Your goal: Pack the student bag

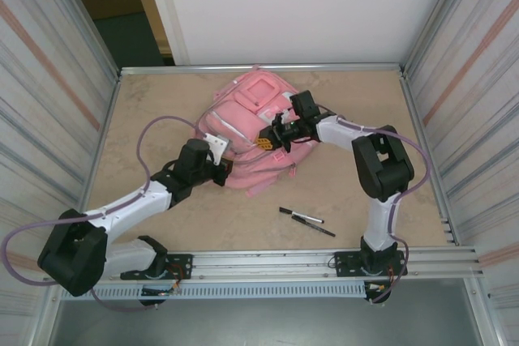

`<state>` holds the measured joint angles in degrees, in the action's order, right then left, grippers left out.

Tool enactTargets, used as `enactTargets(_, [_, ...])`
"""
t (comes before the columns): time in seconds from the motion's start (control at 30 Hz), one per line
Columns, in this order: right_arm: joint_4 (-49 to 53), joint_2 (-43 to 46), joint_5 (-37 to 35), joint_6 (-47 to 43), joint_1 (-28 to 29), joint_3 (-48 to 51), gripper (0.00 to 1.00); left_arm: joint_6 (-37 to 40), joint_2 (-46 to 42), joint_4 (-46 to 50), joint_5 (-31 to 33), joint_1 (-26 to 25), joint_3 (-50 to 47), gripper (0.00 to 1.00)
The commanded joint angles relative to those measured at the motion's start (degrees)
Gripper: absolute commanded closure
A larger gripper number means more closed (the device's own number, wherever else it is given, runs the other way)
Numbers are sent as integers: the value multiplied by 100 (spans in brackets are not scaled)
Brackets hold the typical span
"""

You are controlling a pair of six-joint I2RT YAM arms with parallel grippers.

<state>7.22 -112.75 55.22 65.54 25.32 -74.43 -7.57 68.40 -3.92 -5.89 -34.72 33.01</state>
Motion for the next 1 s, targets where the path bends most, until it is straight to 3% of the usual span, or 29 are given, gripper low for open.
enactTargets(0.0, [-208, -485, -460, -730, -480, -702, 93, -44, 197, 177, -178, -597, 179, 100])
enactTargets(0.07, [-241, -663, -438, -656, -607, -828, 89, -58, 564, 26, -124, -777, 455, 100])
enactTargets(0.17, [-571, -494, -461, -203, -719, -540, 64, -434, 1221, -55, -319, -816, 1003, 100])
enactTargets(0.23, [-421, -176, -660, -219, -754, -293, 55, -707, 1658, -99, -334, -834, 1317, 100])
enactTargets(0.37, [-245, 692, -1345, -83, -736, 538, 48, -1018, 2161, 37, -156, -852, 1836, 100])
enactTargets(0.53, [0, 1182, -1829, -146, -462, 1030, 46, -1124, 2307, -332, -245, -878, 1839, 100])
enactTargets(0.77, [210, 896, -2074, -333, -75, 807, 50, -1188, 2229, -421, -164, -1006, 1712, 100])
enactTargets(0.97, [497, 885, -2309, -622, 69, 584, 88, -1187, 2000, -244, 317, -1011, 1489, 100])
